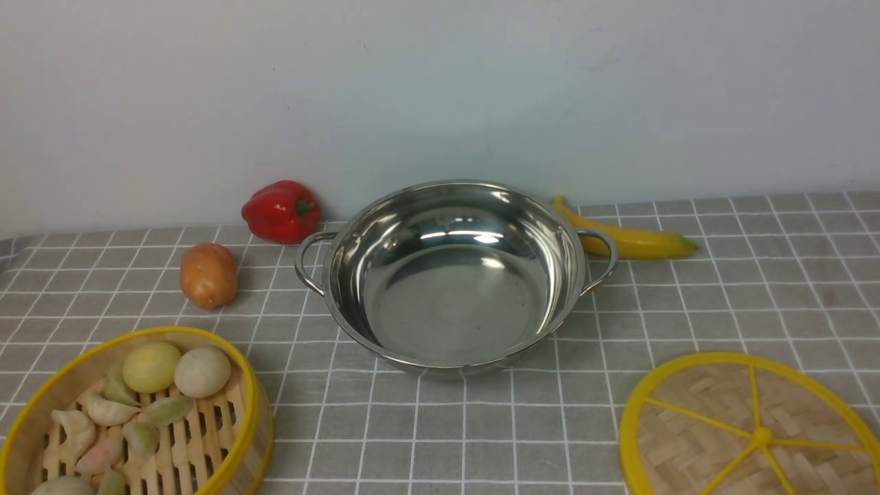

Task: Place the steamer in the pot on the grey tablecloth, and put the lid on the steamer.
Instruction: 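Grasp the rim of the steamer basket holding the buns with the left gripper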

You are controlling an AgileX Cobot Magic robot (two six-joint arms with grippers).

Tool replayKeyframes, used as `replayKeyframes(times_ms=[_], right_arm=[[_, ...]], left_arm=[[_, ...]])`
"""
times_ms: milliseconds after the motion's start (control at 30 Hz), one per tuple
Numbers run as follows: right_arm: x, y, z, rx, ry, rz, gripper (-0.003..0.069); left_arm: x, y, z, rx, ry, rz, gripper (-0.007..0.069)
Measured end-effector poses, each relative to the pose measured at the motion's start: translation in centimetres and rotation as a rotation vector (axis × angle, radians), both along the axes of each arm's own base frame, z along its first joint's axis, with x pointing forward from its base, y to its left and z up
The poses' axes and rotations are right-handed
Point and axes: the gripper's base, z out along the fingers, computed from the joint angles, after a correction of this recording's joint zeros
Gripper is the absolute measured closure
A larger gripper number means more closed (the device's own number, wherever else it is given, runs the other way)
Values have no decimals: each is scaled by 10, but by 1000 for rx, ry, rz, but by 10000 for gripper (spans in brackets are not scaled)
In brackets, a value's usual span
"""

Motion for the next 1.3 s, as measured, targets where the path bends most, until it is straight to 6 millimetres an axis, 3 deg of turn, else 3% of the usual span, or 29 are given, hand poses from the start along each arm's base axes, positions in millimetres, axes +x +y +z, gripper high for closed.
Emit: replayKeyframes(times_ms=[200,233,400,467,567,767,1033,1300], right_arm=[[0,0,0,0,0,0,417],[0,0,0,0,0,0,417],[0,0,0,0,0,0,417],[0,0,0,0,0,0,417],[0,0,0,0,0,0,417],[0,0,0,0,0,0,417],[0,0,0,0,0,0,417],[0,0,0,0,0,0,417]], left_arm=[[2,-17,45,231,318,-193,46],[2,-17,46,232,332,-201,46],[17,-21,61,525,749,-418,46],[23,-20,60,597,815,-465,46],[41,-20,51,730,970,-625,46],[78,-17,28,692,1157,-733,46],[125,-12,0,620,1237,-695,46],[152,-10,-29,615,1306,-733,46]])
